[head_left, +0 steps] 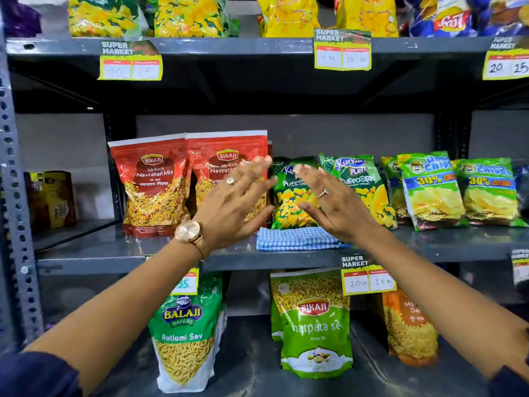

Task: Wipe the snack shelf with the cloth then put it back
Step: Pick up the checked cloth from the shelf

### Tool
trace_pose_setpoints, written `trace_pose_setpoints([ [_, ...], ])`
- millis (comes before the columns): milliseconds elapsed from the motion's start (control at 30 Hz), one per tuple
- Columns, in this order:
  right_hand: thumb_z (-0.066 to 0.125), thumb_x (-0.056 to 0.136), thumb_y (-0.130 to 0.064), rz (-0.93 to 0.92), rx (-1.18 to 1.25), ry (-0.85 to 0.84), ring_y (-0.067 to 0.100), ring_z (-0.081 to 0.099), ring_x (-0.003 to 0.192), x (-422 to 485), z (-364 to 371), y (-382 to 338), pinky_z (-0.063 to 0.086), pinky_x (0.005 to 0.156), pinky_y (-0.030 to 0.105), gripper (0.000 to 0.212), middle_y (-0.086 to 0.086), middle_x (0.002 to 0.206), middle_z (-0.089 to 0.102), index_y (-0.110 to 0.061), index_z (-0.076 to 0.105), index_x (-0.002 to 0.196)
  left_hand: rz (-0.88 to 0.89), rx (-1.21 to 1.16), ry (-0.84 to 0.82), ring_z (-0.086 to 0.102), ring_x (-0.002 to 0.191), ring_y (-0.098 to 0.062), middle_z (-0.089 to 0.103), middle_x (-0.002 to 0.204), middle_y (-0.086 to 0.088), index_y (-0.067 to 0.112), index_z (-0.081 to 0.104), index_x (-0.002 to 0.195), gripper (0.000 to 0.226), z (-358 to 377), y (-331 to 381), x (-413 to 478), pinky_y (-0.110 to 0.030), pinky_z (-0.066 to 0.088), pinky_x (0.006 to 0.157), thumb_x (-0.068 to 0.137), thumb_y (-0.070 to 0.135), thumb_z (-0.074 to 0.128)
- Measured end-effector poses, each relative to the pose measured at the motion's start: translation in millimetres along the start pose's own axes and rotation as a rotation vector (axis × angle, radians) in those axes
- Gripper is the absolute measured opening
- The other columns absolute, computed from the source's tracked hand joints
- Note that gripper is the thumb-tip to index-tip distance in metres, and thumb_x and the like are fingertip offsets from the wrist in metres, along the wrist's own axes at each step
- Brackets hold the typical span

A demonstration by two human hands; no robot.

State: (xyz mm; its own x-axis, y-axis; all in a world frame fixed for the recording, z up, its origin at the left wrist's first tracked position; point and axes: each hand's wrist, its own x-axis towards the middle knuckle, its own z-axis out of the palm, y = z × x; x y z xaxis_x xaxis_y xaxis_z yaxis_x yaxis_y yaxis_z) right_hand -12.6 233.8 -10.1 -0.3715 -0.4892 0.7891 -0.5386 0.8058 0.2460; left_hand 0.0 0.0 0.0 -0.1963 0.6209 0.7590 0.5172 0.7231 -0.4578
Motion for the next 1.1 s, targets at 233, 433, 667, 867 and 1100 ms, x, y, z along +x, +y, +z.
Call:
trace_pose_setpoints([
  [233,0.015,0.088,-0.064,0.292,0.284,-0.321,0.020,0.053,0.114,-19,29,30,0.045,0.097,0.044,0.066,0.007,0.118,0.062,-0.022,0.061,0.109,-0.077,-0.229,-0.324,0.052,0.116,-0.025,0.054,0.131,-0.008,0.016,0.048,0.126,0.061,56,19,-14,-0.045,0.047,0.090,0.088,0.059,0.027],
  [433,0.021,0.089,-0.060,0.438,0.374,-0.595,0.022,0.031,0.137,-24,45,38,0.026,0.112,0.046,0.058,0.002,0.150,0.033,-0.030,0.033,0.138,-0.199,-0.310,-0.645,0.041,0.128,-0.027,0.033,0.148,-0.011,0.012,0.025,0.143,0.082,78,20,-2,-0.038,0.034,0.103,0.084,0.068,0.035],
  [667,0.005,0.059,-0.087,0.521,0.407,-0.801,0.021,0.010,0.144,-24,56,44,0.007,0.118,0.049,0.097,0.000,0.157,0.012,-0.037,0.023,0.140,-0.256,-0.445,-0.740,0.041,0.128,-0.024,0.036,0.148,-0.005,0.019,0.028,0.143,0.081,89,15,-10,-0.035,0.030,0.104,0.081,0.069,0.043],
  [867,0.039,0.037,-0.096,0.415,0.452,-1.000,0.017,0.010,0.143,-21,29,37,0.012,0.117,0.042,0.122,-0.009,0.157,0.006,-0.043,0.007,0.141,-0.183,-0.340,-0.642,0.059,0.103,-0.024,0.059,0.128,-0.006,0.021,0.039,0.137,0.082,83,17,-12,-0.030,0.041,0.072,0.076,0.075,0.040],
  [1100,0.046,0.081,-0.061,0.261,0.308,-0.922,0.017,0.033,0.133,-35,4,24,0.025,0.109,0.036,0.062,-0.009,0.148,0.033,-0.044,0.025,0.137,-0.172,-0.525,-0.358,0.063,0.066,-0.009,0.073,0.089,0.002,0.023,0.065,0.109,0.028,61,13,-21,-0.033,0.052,0.059,0.082,0.032,0.068],
])
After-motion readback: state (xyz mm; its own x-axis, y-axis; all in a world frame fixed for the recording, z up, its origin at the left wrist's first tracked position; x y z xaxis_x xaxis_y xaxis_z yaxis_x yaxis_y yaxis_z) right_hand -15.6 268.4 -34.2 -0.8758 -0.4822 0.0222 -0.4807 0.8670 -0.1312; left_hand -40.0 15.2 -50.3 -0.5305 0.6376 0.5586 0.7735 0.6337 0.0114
